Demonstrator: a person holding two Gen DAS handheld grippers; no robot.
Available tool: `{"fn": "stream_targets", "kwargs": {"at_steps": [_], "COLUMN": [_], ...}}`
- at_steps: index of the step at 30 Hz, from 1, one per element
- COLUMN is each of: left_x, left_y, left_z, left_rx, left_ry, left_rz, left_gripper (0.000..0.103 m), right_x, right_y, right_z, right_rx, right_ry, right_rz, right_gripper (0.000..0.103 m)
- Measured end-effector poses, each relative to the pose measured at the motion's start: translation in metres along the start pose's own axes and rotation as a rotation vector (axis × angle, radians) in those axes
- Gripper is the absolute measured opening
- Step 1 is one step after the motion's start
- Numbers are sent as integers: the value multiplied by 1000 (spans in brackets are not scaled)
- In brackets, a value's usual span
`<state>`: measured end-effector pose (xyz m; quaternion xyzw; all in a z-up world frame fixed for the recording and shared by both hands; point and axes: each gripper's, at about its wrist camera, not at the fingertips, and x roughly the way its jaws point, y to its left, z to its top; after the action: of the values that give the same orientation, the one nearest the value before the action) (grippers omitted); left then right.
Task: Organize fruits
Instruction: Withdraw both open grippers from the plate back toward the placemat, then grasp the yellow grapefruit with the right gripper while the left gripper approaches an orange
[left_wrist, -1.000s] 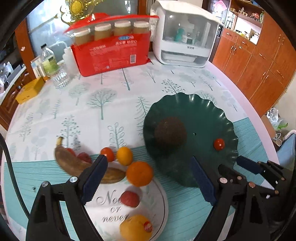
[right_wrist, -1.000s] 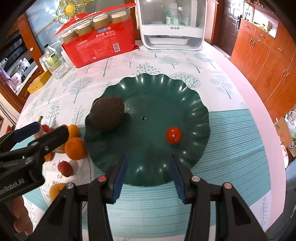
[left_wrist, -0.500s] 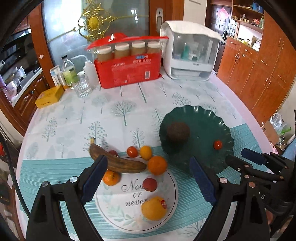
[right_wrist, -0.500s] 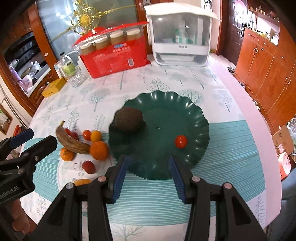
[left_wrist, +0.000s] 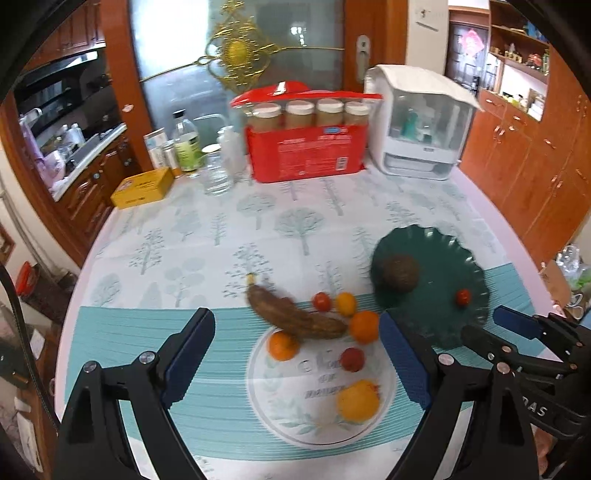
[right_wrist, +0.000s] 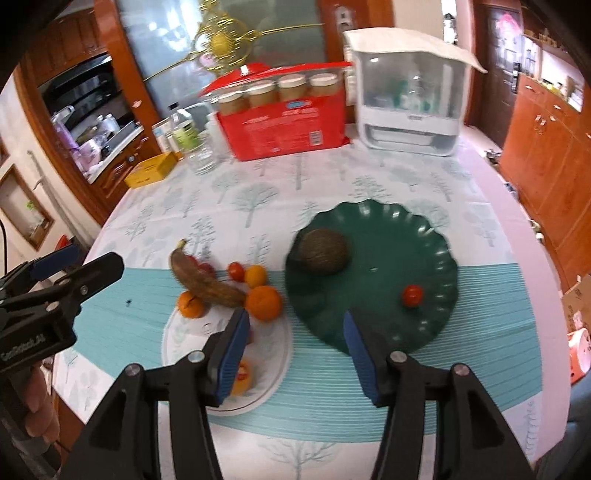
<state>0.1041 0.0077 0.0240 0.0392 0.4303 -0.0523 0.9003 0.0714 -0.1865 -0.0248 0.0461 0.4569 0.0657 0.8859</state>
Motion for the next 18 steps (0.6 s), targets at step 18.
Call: {"fn": "stream_targets", "kwargs": {"at_steps": [18], "left_x": [64], "left_y": [58], "left_z": [-55], "left_rx": [-39], "left_ry": [174], "left_rz": [16], "left_gripper": [90], "right_x": [78], "right_y": [40], "right_z": [-38], "right_rx": [-42], "right_ry": [219], "right_rz": [155], "right_gripper": [66]}}
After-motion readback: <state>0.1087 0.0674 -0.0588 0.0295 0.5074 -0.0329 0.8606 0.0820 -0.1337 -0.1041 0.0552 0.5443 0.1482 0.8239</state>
